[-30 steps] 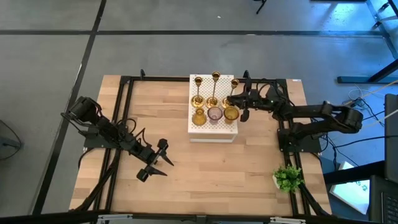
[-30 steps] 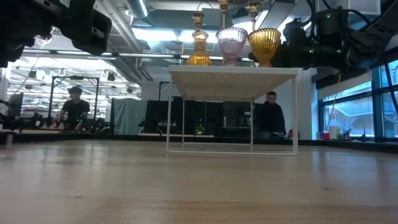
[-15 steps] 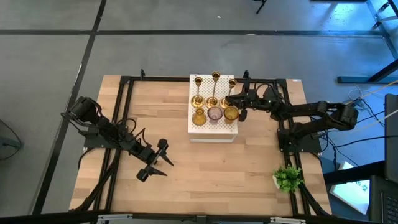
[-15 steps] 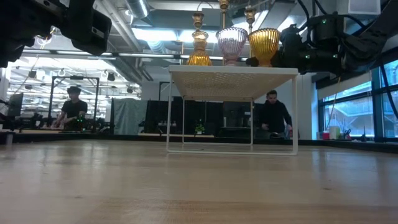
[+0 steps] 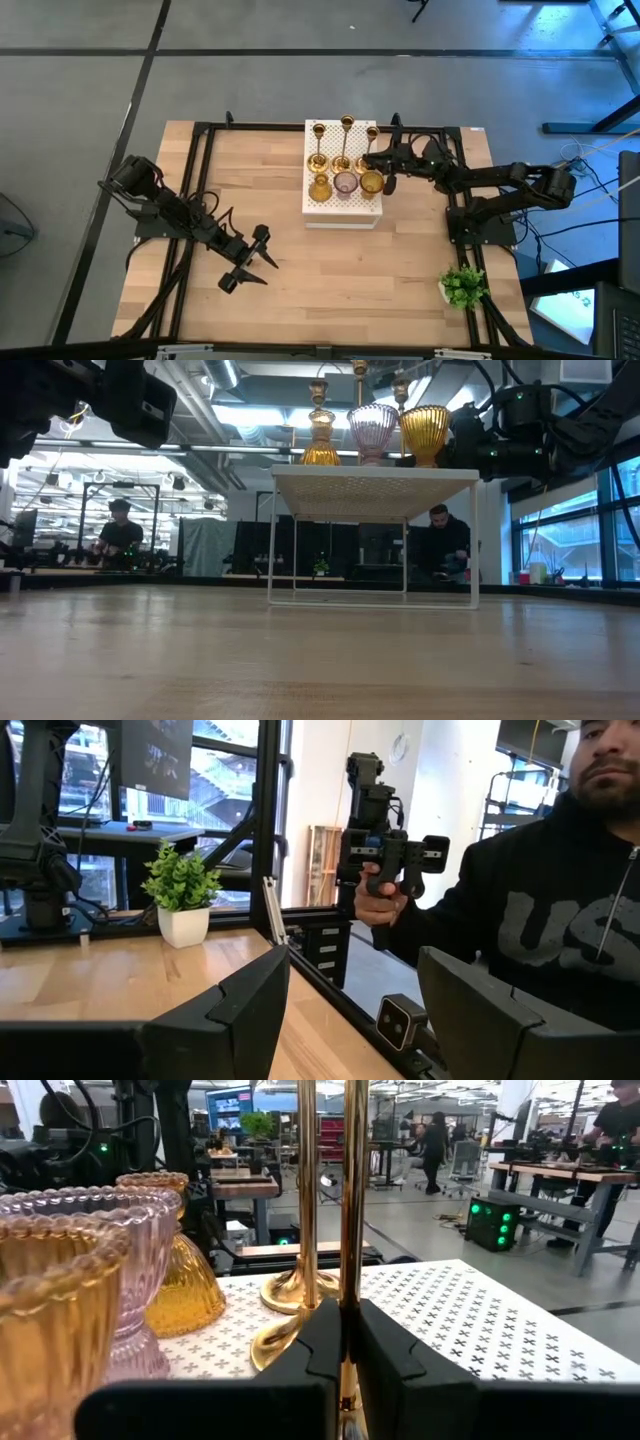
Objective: Pick & Place candle stick holders
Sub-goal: Put the gold candle holder on the shelf, then return to Home Position
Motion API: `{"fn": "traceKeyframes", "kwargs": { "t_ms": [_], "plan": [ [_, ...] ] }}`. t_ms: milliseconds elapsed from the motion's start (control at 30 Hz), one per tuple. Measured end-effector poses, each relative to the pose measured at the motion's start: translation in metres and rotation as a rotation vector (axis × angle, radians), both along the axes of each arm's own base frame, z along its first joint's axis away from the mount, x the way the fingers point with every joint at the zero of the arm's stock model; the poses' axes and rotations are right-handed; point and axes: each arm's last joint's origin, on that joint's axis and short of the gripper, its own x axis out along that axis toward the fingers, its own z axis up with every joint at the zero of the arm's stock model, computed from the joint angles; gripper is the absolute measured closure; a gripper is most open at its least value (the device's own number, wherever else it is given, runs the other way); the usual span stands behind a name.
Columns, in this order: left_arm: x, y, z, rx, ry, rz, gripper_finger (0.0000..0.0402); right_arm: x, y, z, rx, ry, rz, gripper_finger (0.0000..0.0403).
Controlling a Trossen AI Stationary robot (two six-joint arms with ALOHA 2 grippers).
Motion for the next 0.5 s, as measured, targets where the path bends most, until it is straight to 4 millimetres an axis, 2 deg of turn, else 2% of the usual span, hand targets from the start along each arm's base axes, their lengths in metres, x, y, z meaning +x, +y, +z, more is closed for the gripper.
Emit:
{"fn": "traceKeyframes", "kwargs": {
  "t_ms": [133, 333, 500],
  "plan": [
    [0.0, 0.0, 0.0, 0.0, 0.001, 0.0, 0.0184, 0.0, 0.0, -0.0006, 0.003, 0.005, 0.0, 0.0387],
    [0.0, 0.0, -0.0001, 0.0, 0.001, 0.0, 0.0184, 0.0, -0.0001, -0.0006, 0.007, 0.004, -0.004, 0.0345],
    [0.0, 0.0, -0.0001, -0.001, 0.001, 0.0, 0.0184, 0.0, -0.0001, -0.0006, 0.006, 0.005, -0.004, 0.0337]
  ]
}}
